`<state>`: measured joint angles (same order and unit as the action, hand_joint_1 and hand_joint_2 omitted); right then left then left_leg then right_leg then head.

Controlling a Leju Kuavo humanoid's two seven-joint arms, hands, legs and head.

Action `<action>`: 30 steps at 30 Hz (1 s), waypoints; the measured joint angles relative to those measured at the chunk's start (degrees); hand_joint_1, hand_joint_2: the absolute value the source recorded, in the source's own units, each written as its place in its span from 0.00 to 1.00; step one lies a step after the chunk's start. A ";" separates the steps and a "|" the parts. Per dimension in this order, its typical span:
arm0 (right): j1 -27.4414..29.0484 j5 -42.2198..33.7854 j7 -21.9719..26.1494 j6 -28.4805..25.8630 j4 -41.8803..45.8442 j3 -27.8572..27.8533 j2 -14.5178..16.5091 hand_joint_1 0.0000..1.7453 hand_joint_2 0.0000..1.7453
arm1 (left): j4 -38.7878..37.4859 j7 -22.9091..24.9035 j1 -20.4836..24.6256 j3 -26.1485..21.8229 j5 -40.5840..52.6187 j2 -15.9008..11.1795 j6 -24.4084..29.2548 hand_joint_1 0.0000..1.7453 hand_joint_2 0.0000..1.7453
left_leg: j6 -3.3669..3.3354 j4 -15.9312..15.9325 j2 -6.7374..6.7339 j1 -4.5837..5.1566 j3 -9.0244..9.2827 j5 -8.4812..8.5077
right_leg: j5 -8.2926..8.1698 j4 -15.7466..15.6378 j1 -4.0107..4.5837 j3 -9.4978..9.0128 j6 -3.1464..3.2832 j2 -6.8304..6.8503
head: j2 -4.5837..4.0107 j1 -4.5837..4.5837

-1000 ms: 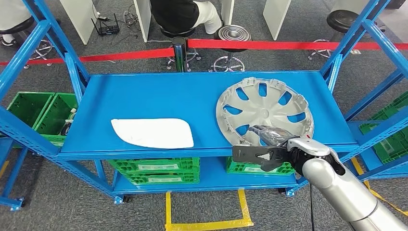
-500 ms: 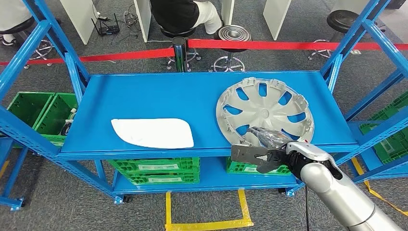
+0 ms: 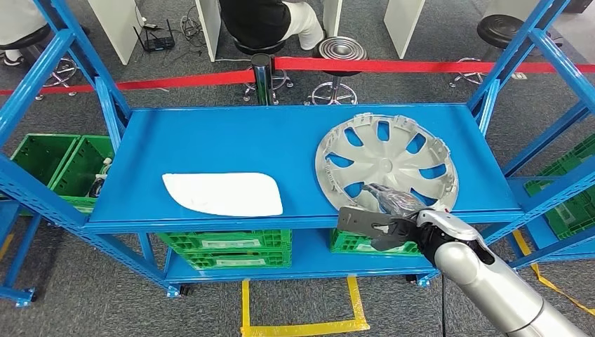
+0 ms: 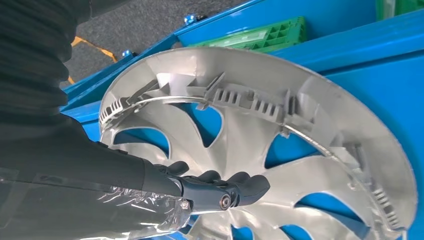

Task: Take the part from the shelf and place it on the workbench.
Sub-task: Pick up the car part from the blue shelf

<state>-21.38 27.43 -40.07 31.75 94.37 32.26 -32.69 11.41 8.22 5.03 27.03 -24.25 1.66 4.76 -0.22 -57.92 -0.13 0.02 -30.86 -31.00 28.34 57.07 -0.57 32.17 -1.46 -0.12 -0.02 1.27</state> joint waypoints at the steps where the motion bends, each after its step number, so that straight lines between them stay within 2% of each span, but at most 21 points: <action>1: -0.01 0.08 0.01 -0.32 -0.16 0.13 -0.07 0.00 1.00 | 0.00 0.00 0.00 0.01 -0.01 0.00 0.01 0.00 0.00 | 0.00 0.00 -0.01 0.00 0.00 0.00 | 0.00 0.00 0.00 0.00 0.00 0.00 | 0.00 0.01; 9: -0.43 0.55 -0.01 -2.63 -1.22 1.25 -0.49 0.00 1.00 | 0.00 0.07 0.00 0.24 -0.10 0.00 0.01 0.00 0.00 | 0.00 0.00 -0.06 0.00 0.01 0.00 | 0.00 0.00 0.00 0.00 0.00 0.00 | 0.00 0.03; 21: -3.16 3.01 0.12 -12.29 -2.37 4.39 -1.03 0.00 1.00 | 0.00 0.04 0.01 0.95 -1.27 0.00 0.44 0.00 0.00 | 0.00 0.00 -0.20 0.00 0.02 0.00 | 0.00 0.00 0.00 0.00 0.00 -0.03 | 0.00 0.02; 30: -3.87 3.68 0.91 -14.33 -2.72 6.50 -1.46 0.00 1.00 | 0.00 -0.01 0.01 1.00 -1.74 0.00 0.62 0.00 0.00 | 0.00 0.00 -0.19 0.00 0.02 0.00 | 0.00 0.00 0.00 0.00 0.00 -0.02 | 0.00 0.03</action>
<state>-25.25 31.11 -39.16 17.43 91.65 38.76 -34.15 11.41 8.21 5.03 28.03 -25.99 1.66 5.38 -0.22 -57.92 -0.32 0.02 -30.84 -31.01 28.33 57.07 -0.57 32.18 -1.46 -0.14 -0.02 1.30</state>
